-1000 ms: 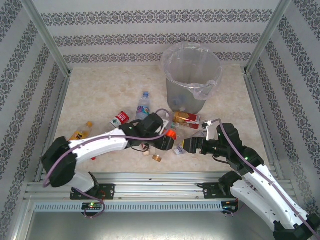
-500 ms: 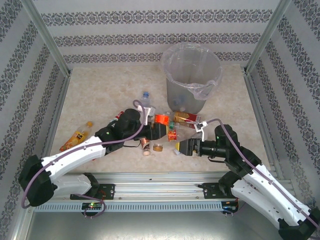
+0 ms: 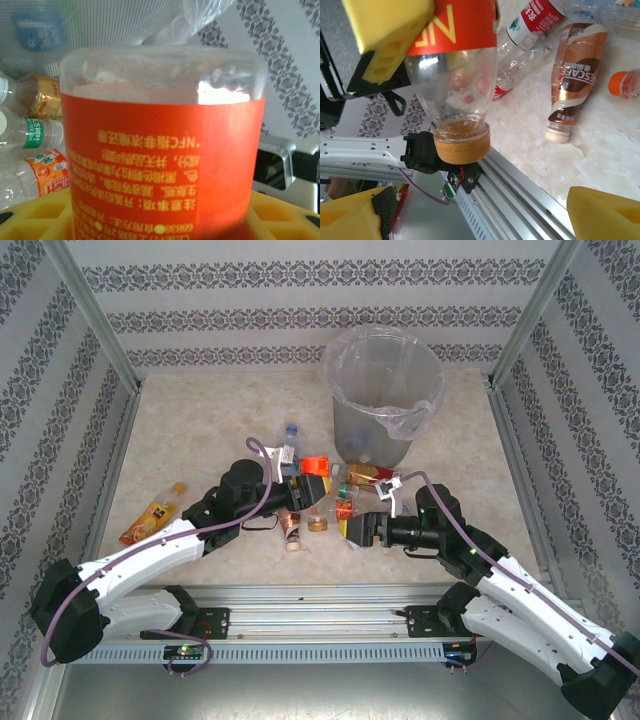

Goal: Put the plastic bottles in the bin

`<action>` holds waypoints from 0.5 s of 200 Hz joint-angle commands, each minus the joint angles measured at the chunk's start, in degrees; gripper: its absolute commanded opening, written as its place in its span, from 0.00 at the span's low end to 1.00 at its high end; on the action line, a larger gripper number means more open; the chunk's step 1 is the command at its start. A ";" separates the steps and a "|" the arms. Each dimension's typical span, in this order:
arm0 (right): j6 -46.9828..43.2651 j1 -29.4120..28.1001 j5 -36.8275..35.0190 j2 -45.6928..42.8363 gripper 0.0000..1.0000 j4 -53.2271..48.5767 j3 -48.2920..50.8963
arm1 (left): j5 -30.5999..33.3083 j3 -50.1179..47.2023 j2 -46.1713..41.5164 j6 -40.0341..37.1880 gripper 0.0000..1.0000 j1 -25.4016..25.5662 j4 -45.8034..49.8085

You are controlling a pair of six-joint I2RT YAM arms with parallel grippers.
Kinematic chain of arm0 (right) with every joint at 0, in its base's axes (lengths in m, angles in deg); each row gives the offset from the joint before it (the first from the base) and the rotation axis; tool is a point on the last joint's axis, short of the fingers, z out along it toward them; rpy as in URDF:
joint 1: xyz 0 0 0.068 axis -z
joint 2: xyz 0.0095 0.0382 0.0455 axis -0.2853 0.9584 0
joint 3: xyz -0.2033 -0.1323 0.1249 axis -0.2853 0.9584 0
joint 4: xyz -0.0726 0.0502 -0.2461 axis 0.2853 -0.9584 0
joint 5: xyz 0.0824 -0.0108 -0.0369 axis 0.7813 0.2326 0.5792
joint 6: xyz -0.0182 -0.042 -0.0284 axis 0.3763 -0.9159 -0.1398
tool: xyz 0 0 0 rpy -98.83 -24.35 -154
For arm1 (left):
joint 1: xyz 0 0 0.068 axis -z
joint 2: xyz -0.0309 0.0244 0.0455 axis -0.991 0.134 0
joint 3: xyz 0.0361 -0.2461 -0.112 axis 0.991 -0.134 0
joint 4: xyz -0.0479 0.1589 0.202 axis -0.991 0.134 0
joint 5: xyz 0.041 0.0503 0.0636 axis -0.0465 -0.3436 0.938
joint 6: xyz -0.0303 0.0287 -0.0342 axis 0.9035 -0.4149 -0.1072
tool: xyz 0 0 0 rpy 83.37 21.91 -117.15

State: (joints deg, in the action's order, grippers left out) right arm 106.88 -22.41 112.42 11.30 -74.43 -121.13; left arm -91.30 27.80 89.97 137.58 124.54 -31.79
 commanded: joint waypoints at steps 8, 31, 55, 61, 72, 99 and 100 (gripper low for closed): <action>1.83 -1.20 -1.53 0.35 0.89 5.91 -0.39 | 3.61 -2.56 -0.73 7.44 0.49 -0.67 -10.87; 2.03 -2.10 -2.41 2.25 0.89 8.82 -0.40 | 4.06 -3.76 0.32 10.51 0.49 -0.58 -13.87; 1.34 -3.07 -3.66 5.58 0.89 11.01 -1.40 | 3.19 -3.79 2.30 12.83 0.49 -0.27 -16.73; 1.17 -3.17 -3.90 6.50 0.88 11.45 -1.63 | 3.22 -3.60 2.43 12.96 0.49 -0.15 -16.65; 1.03 -3.28 -4.32 7.84 0.88 12.37 -1.93 | 3.21 -3.24 2.65 12.92 0.49 0.03 -16.08; 1.17 -3.54 -4.21 10.48 0.87 15.25 -2.59 | 2.77 -2.98 3.33 13.13 0.49 0.30 -15.37; 1.16 -3.62 -4.25 10.64 0.87 15.37 -2.68 | 2.78 -3.01 3.33 13.16 0.49 0.30 -15.39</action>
State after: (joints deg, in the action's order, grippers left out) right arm 108.28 -25.03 109.27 20.50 -64.18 -121.24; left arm -88.41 24.00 92.94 148.95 124.58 -43.05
